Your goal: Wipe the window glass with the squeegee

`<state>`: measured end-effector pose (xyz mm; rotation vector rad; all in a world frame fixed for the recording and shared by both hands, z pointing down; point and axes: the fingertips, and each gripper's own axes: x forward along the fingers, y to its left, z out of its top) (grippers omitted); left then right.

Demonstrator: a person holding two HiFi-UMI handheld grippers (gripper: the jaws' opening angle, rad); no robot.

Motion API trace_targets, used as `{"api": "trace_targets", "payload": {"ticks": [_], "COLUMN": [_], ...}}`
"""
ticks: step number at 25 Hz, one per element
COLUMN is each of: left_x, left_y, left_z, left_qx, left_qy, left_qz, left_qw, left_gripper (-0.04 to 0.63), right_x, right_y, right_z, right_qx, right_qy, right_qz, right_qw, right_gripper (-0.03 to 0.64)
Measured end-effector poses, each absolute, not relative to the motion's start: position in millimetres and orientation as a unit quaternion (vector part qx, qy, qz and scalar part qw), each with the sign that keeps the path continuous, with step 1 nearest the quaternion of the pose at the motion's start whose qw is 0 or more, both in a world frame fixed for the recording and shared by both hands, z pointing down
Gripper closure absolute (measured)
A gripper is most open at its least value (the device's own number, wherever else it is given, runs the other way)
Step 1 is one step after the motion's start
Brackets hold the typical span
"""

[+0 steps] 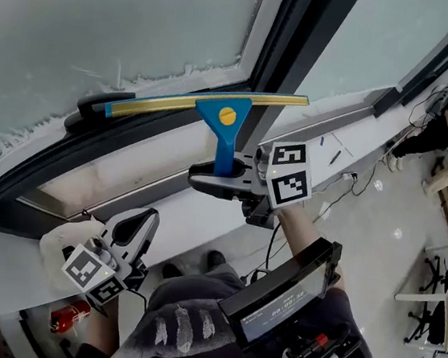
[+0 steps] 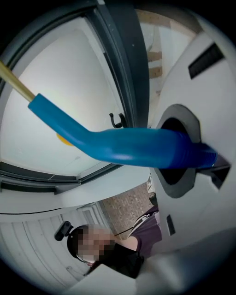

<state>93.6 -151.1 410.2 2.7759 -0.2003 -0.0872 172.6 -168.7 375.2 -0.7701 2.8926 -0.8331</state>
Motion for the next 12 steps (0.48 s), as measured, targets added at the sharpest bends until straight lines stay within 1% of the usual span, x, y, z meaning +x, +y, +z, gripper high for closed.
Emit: {"api": "trace_targets", "payload": {"ticks": [5,9,12], "left_x": [119.6,156.8,195.0], "left_y": [-144.8,-131.3,-124.2], "left_z": [414.8,411.3,410.5], "left_qx": [0.983,0.986,0.986], "left_qy": [-0.038,-0.030,-0.040], "left_qz": [-0.019,-0.009,-0.005], "left_qw": [0.177,0.166,0.160], "left_gripper": [0.591,0.591,0.591], "right_x": [196.3,235.5,273.4], "right_y": [-144.6,-128.3,-118.0], "right_z": [394.5,408.2,421.0], "right_qx": [-0.286,-0.297,-0.304], "right_qy": [0.916,0.910,0.906], "right_qz": [-0.280,-0.287,-0.293], "right_qw": [0.028,0.038,0.029], "right_gripper": [0.541,0.541,0.541]}}
